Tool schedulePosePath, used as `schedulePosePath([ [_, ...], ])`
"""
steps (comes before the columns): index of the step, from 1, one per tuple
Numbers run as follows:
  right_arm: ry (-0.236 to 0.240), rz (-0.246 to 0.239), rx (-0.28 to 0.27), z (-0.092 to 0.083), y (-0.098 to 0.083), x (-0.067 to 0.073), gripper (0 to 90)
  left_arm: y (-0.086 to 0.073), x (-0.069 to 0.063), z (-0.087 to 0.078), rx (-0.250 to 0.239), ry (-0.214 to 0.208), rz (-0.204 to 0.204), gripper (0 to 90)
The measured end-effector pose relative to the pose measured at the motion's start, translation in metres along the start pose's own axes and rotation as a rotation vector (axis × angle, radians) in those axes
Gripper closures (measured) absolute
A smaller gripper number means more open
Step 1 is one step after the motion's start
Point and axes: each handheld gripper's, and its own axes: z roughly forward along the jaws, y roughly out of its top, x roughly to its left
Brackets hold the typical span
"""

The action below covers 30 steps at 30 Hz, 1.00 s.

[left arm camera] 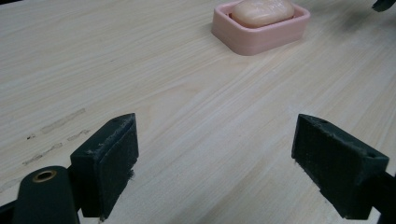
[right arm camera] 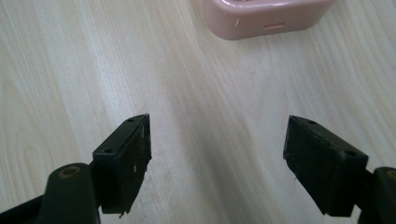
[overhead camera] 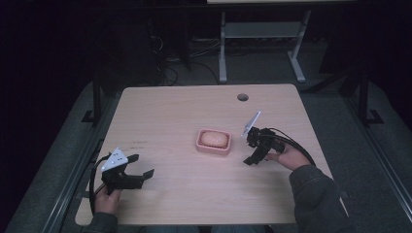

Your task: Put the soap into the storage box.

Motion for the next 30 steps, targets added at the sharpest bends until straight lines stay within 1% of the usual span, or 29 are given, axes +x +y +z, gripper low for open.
schedulePosePath([
  [1, -0.001, 0.004, -0.002, 0.0, -0.002, 0.001, 22.8, 0.0, 0.0, 0.0, 0.008, 0.002, -0.001, 14.2],
  [5, -0.004, 0.012, -0.007, 0.001, -0.011, 0.002, 22.9, 0.0, 0.001, 0.001, 0.004, 0.012, -0.01, 14.3],
  [6, -0.001, 0.02, -0.01, 0.0, -0.013, 0.003, 22.9, 0.0, 0.001, 0.001, 0.004, 0.013, -0.009, 14.3],
  [10, -0.005, 0.025, -0.02, 0.0, -0.02, 0.003, 23.1, 0.0, 0.0, 0.002, 0.01, 0.009, -0.017, 14.3],
  [14, -0.01, 0.03, -0.026, -0.002, -0.025, 0.003, 23.0, 0.0, 0.0, 0.001, 0.017, 0.006, -0.003, 14.3],
  [17, -0.01, 0.035, -0.027, -0.003, -0.026, 0.004, 23.1, 0.0, 0.0, 0.001, 0.017, 0.007, -0.004, 14.3],
  [19, -0.015, 0.03, -0.039, -0.004, -0.029, 0.006, 23.1, 0.0, 0.0, 0.001, 0.01, 0.008, -0.013, 14.3],
  [21, -0.016, 0.034, -0.038, -0.005, -0.03, 0.006, 23.1, 0.0, 0.0, 0.001, 0.008, 0.007, -0.013, 14.3],
  [24, -0.018, 0.04, -0.044, -0.004, -0.036, 0.008, 23.1, 0.0, 0.0, 0.001, 0.014, 0.006, -0.005, 14.3],
  [29, -0.02, 0.052, -0.037, -0.004, -0.043, 0.01, 23.1, 0.0, 0.0, 0.001, 0.009, 0.007, -0.004, 14.2],
  [30, -0.021, 0.048, -0.042, -0.005, -0.044, 0.01, 23.1, 0.0, 0.0, 0.001, 0.01, 0.007, -0.003, 14.3],
])
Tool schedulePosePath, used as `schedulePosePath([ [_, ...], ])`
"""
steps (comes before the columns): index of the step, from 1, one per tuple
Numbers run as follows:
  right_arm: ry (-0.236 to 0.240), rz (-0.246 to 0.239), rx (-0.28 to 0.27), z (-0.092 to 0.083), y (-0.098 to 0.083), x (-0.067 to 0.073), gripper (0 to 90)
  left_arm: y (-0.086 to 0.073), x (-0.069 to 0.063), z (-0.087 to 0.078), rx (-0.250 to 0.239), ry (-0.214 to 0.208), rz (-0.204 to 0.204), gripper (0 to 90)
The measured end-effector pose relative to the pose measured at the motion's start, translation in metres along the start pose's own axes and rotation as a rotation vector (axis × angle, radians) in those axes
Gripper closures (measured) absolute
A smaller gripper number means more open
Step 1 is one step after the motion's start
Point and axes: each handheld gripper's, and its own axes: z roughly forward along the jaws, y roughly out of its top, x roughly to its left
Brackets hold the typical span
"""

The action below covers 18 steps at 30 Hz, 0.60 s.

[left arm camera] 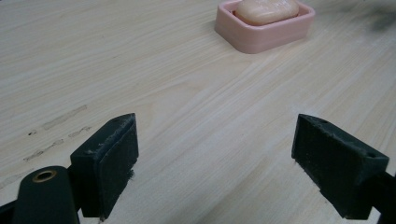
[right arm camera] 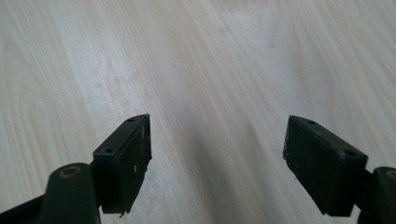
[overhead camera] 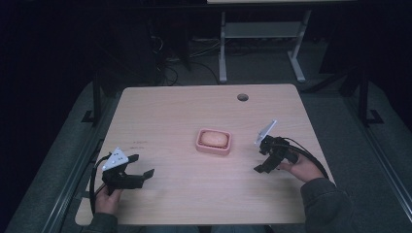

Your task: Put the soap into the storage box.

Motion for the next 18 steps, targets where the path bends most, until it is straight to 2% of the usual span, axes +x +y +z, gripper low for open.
schedulePosePath([
  [18, -0.013, 0.039, -0.037, -0.002, -0.023, 0.008, 23.1, 0.0, -0.001, 0.001, 0.0, -0.006, 0.005, 14.3],
])
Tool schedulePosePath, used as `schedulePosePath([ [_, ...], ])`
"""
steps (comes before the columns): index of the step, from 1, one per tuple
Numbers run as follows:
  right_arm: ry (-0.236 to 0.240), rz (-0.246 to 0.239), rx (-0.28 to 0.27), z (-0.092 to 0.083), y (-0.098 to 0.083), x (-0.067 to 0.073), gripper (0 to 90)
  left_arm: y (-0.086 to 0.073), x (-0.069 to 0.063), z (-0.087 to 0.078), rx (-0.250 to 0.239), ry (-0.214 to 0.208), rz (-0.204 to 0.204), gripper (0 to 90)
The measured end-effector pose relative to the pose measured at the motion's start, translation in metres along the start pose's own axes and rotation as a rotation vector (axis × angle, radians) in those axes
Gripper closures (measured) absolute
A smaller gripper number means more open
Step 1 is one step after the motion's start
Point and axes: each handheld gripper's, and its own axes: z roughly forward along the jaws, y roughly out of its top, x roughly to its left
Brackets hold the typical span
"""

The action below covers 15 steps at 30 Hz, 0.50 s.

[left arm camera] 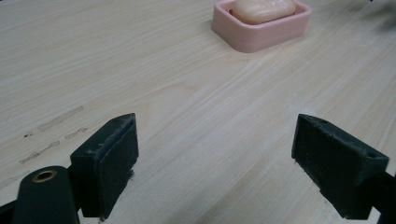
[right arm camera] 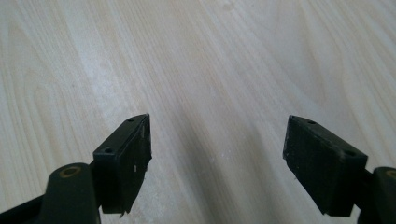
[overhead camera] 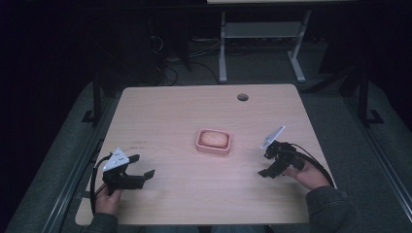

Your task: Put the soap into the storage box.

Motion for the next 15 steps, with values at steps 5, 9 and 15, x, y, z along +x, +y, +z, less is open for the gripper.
schedulePosePath([
  [5, -0.009, 0.0, -0.01, -0.001, -0.007, 0.003, 23.1, 0.0, 0.0, 0.0, -0.003, 0.001, 0.0, 14.3],
  [9, -0.01, 0.007, -0.017, -0.002, -0.013, 0.006, 23.1, 0.0, 0.0, 0.0, 0.006, -0.002, 0.003, 14.2],
  [15, -0.022, 0.015, -0.033, -0.003, -0.022, 0.011, 23.1, 0.0, 0.0, 0.0, 0.007, -0.004, 0.004, 14.3],
])
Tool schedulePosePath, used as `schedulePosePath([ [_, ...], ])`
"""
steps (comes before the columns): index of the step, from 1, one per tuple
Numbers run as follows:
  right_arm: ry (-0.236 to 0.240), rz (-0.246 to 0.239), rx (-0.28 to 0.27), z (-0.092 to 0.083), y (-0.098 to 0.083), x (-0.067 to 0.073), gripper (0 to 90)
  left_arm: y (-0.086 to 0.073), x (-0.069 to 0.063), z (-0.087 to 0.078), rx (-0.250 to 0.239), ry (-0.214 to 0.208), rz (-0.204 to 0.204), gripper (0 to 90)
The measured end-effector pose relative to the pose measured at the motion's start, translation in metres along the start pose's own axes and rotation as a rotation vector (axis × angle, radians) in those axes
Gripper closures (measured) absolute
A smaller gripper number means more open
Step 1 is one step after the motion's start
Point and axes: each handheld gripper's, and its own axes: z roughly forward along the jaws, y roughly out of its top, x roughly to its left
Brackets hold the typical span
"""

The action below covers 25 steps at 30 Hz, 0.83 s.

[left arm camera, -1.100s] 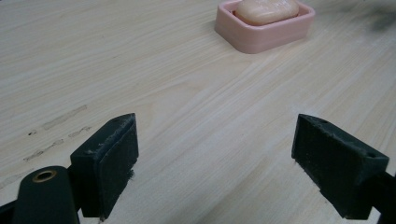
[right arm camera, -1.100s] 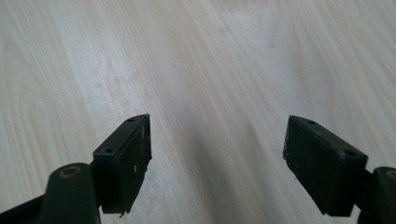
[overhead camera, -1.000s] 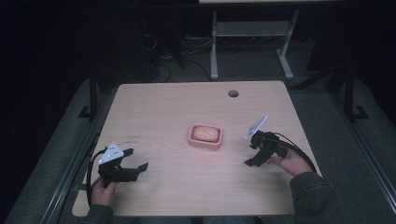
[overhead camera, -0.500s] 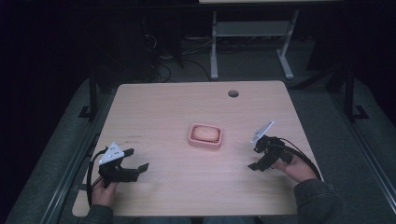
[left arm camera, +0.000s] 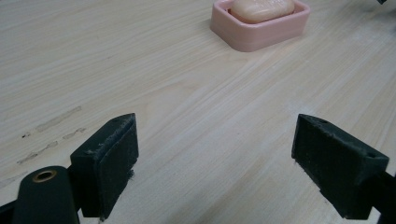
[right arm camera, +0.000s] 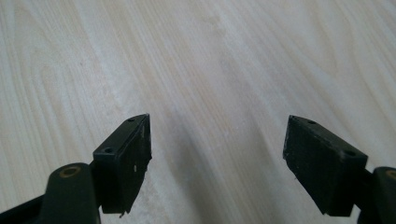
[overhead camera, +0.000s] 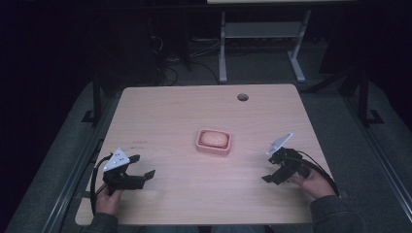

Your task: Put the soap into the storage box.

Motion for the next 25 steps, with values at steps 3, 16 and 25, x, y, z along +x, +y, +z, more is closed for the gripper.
schedulePosePath([
  [3, -0.004, 0.007, -0.005, -0.001, -0.005, 0.004, 23.0, 0.0, 0.0, 0.0, 0.002, 0.002, 0.008, 14.3],
  [16, -0.013, 0.025, -0.031, -0.005, -0.02, 0.013, 23.0, 0.0, -0.001, 0.001, 0.002, 0.009, 0.018, 14.3],
  [25, -0.022, 0.061, -0.091, -0.001, -0.033, 0.024, 22.4, 0.0, -0.001, 0.002, 0.008, 0.006, 0.017, 14.3],
])
